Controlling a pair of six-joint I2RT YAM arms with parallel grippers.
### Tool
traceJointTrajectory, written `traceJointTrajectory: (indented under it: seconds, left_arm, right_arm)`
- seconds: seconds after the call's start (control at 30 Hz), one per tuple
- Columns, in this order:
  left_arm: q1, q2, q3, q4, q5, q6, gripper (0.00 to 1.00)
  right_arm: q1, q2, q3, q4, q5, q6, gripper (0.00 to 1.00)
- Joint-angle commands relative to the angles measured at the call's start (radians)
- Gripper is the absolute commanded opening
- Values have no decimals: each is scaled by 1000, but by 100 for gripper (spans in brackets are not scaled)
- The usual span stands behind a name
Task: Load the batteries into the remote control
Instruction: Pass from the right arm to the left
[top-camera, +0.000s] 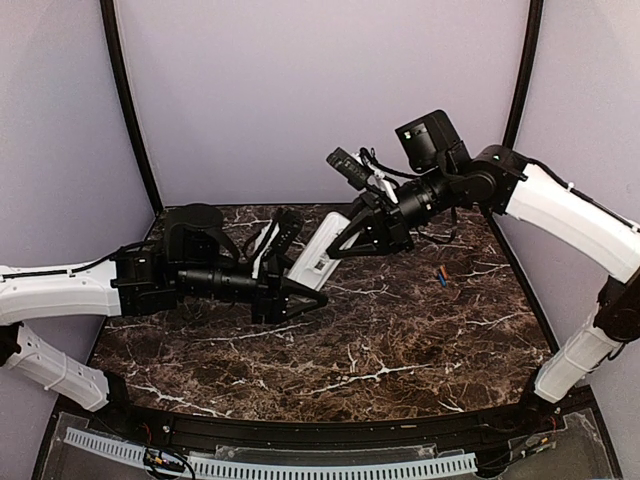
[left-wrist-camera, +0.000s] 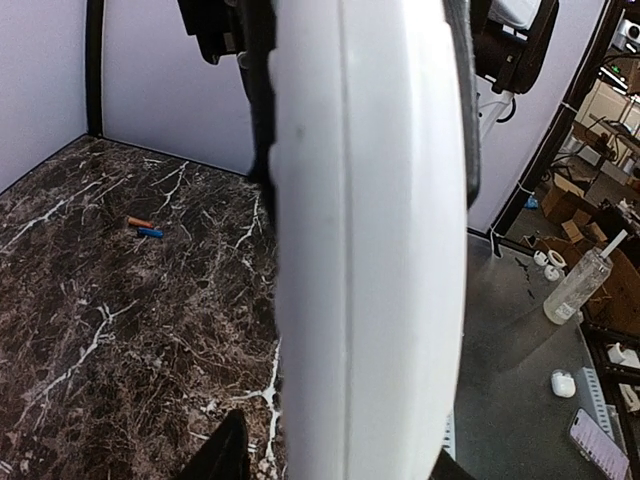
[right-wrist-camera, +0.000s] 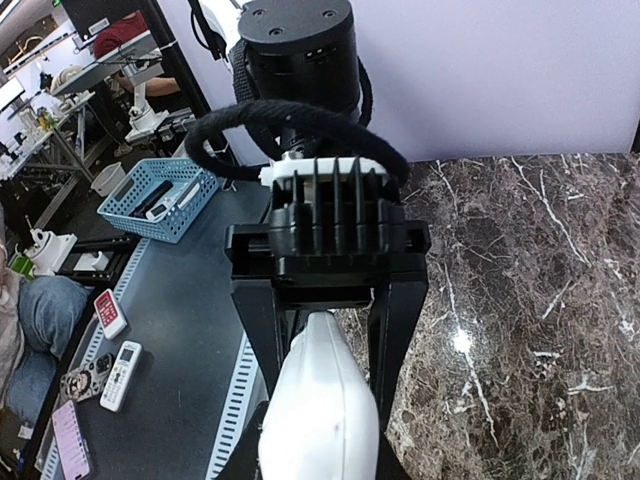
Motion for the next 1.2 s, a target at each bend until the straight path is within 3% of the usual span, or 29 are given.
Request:
traceJointTrajectory:
  seconds: [0.0, 0.13, 0.37, 0.47, 0.57, 0.67, 0.8, 0.93, 1.03, 1.17]
  left_arm:
    - [3, -1, 37, 21, 56, -21, 40]
    - [3, -9, 38, 16, 65, -16, 37]
    - [3, -38, 20, 28, 49, -7, 43]
    - [3, -50, 8, 32, 46, -1, 30]
    - [3, -48, 8, 23, 43, 0, 7]
    - [3, -49, 3, 33, 50, -5, 0]
    - [3, -48, -10, 59, -4, -27, 0]
    - [4, -54, -30, 79, -114, -63, 0]
    - [7, -49, -43, 73, -195, -86, 0]
    - [10, -34, -37, 40, -290, -81, 0]
  right_arm:
    - [11, 0, 42, -44, 18, -65, 0]
    - [14, 3, 48, -52, 34, -77, 0]
    - [15, 6, 52, -53, 47, -75, 0]
    - [15, -2, 41, -38, 45, -68, 0]
    - [15, -4, 39, -36, 48, -66, 0]
    - [14, -10, 33, -19, 77, -55, 0]
    - [15, -76, -41, 101, 199, -40, 49]
    - [15, -253, -251, 367, 283, -110, 67]
    - [19, -383, -472, 683, 303, -193, 80]
    - [44, -446, -648, 956, 344, -268, 84]
